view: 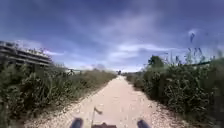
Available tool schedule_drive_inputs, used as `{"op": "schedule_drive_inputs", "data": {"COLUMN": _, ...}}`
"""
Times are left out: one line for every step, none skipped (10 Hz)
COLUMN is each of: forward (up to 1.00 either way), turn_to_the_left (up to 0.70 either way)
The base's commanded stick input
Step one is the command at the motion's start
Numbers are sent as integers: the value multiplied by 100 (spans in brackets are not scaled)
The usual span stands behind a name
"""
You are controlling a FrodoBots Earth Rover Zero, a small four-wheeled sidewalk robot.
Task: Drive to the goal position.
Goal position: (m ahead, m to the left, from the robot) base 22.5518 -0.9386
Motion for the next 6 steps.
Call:
{"op": "schedule_drive_inputs", "data": {"forward": 100, "turn_to_the_left": 0}}
{"op": "schedule_drive_inputs", "data": {"forward": 100, "turn_to_the_left": -2}}
{"op": "schedule_drive_inputs", "data": {"forward": 100, "turn_to_the_left": -38}}
{"op": "schedule_drive_inputs", "data": {"forward": 100, "turn_to_the_left": -11}}
{"op": "schedule_drive_inputs", "data": {"forward": 100, "turn_to_the_left": -2}}
{"op": "schedule_drive_inputs", "data": {"forward": 100, "turn_to_the_left": -38}}
